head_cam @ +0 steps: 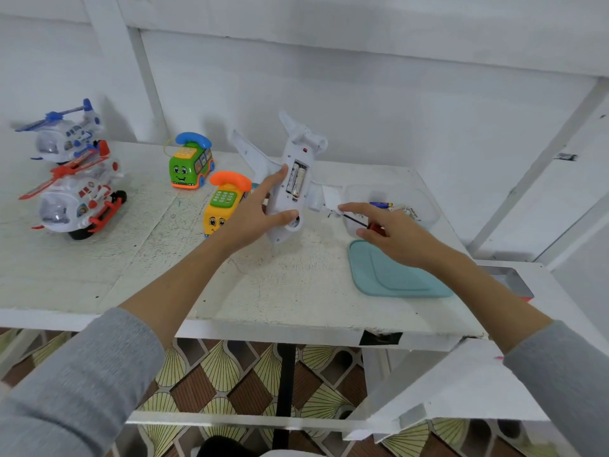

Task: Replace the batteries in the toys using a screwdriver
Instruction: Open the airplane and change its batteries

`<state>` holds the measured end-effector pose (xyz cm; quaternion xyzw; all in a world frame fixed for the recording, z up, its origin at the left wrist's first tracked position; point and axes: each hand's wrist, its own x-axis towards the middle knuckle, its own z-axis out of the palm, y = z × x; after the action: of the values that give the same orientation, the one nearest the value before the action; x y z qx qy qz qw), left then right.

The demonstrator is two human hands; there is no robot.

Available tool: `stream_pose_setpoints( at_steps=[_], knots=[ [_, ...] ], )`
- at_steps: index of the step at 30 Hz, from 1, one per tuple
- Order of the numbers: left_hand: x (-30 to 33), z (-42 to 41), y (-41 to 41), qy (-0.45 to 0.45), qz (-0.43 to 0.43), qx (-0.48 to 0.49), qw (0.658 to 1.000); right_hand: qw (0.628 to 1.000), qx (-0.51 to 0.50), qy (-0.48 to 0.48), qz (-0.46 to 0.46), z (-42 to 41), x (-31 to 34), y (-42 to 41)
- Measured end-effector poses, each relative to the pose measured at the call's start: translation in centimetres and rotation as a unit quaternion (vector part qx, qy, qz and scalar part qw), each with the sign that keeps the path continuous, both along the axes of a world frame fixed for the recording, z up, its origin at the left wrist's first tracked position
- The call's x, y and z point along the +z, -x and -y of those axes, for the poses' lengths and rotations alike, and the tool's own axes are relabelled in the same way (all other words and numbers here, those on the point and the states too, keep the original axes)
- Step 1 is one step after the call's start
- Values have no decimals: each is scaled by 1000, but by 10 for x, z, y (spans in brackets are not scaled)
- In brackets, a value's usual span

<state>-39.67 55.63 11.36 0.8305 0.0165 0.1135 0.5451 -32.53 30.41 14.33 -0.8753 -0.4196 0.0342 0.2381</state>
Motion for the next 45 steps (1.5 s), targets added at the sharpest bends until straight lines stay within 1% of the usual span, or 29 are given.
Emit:
stream_pose_setpoints(
  at_steps=[3, 6, 13, 21, 25, 27, 28, 30, 32, 34, 36, 37, 41, 45],
  knots=[
    [3, -4, -1, -15, 20, 13, 1000, 999, 10, 29, -14, 4, -4, 3],
    [6, -7, 0, -17, 35, 30, 999, 996, 24, 81, -7, -1, -12, 6],
    [10, -7, 2, -9, 57, 40, 998, 974, 87, 207, -6, -31, -31, 13],
    [14, -6, -2, -18, 55, 30, 998, 959, 76, 258, -93, -34, -35, 8],
    [20, -7, -8, -30, 55, 14, 998, 947, 31, 273, -168, -19, -20, -3],
    [24, -8, -12, -37, 52, 4, 998, 940, 5, 284, -187, -10, -9, -10],
    [26, -8, -14, -37, 48, -1, 998, 941, -8, 280, -192, -7, -2, -13],
    [30, -7, -20, -37, 43, -11, 998, 952, -28, 234, -196, -1, 13, -19],
    [33, -5, -27, -38, 42, -18, 998, 971, -42, 160, -172, 3, 30, -22],
    [37, -1, -35, -39, 38, -27, 998, 986, -60, 66, -140, 5, 46, -24],
    [39, 5, -44, -43, 38, -35, 998, 989, -76, -15, -127, 6, 58, -26],
    [40, 10, -48, -45, 40, -38, 997, 989, -82, -38, -117, 6, 61, -28],
    [42, 30, -64, -43, 46, -49, 997, 989, -104, -68, -80, 8, 66, -39],
    [46, 55, -80, -55, 52, -48, 996, 993, -97, -47, -58, 21, 65, -59]
  ],
)
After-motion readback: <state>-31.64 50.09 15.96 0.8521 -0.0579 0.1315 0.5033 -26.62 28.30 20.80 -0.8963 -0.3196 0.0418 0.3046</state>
